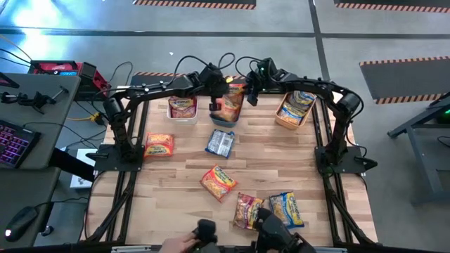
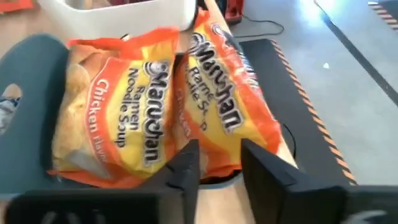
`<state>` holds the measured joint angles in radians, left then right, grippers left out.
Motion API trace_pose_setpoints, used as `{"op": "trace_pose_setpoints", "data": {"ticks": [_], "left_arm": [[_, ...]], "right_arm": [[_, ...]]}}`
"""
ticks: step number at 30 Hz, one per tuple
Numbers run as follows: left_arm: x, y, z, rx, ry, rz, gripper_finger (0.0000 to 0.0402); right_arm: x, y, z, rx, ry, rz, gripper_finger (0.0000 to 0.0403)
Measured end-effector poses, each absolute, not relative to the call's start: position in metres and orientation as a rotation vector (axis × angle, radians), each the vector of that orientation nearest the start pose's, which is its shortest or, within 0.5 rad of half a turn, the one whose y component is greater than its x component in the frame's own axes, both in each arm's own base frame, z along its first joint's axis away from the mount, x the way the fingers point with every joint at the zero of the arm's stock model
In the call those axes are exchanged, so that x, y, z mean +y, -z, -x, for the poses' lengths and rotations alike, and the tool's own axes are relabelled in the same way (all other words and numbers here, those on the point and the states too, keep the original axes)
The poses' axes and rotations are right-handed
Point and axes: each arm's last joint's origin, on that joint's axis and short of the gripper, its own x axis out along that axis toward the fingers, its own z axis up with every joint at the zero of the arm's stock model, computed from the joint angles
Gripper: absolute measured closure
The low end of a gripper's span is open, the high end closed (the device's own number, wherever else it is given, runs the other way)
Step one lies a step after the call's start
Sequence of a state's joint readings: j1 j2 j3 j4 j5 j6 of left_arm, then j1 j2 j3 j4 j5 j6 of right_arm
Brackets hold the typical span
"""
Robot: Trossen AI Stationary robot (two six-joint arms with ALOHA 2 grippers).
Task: Sort Maruchan noodles
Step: Adjust the orange noodle packs into the blue bin
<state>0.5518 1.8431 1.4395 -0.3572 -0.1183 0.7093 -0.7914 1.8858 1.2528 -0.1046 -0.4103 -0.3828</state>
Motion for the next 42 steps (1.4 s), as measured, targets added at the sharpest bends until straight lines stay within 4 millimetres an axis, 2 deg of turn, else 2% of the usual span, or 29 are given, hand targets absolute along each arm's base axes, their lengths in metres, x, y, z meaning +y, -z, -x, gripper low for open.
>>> {"op": "trace_pose_setpoints", "data": {"ticks": [5,9,12,16,18,20,25,30,37,42], "left_arm": [[0.229,-0.241,-0.327,1.028,-0.423,-0.188,0.0368],[0.241,-0.237,-0.312,0.974,-0.395,0.106,0.0330],[0.250,-0.236,-0.302,0.932,-0.385,0.269,0.0302],[0.260,-0.231,-0.297,0.908,-0.442,0.396,0.0265],[0.263,-0.225,-0.298,0.890,-0.432,0.474,0.0246],[0.265,-0.215,-0.302,0.892,-0.430,0.542,0.0227],[0.272,-0.199,-0.309,0.875,-0.491,0.588,0.0194],[0.276,-0.191,-0.311,0.879,-0.564,0.592,0.0186],[0.276,-0.188,-0.316,0.863,-0.550,0.561,0.0200],[0.275,-0.182,-0.319,0.885,-0.534,0.552,0.0232]], "right_arm": [[-0.280,-0.201,-0.295,0.675,0.223,-0.055,0.0253],[-0.281,-0.207,-0.295,0.707,0.213,-0.070,0.0258],[-0.281,-0.212,-0.295,0.731,0.218,-0.052,0.0282],[-0.279,-0.219,-0.291,0.740,0.223,-0.021,0.0341],[-0.278,-0.223,-0.290,0.726,0.219,-0.015,0.0378],[-0.278,-0.224,-0.287,0.714,0.211,-0.018,0.0395],[-0.274,-0.222,-0.279,0.686,0.237,-0.002,0.0388],[-0.270,-0.221,-0.271,0.667,0.252,0.010,0.0400],[-0.267,-0.227,-0.269,0.641,0.264,0.031,0.0402],[-0.268,-0.227,-0.269,0.638,0.266,0.025,0.0402]]}}
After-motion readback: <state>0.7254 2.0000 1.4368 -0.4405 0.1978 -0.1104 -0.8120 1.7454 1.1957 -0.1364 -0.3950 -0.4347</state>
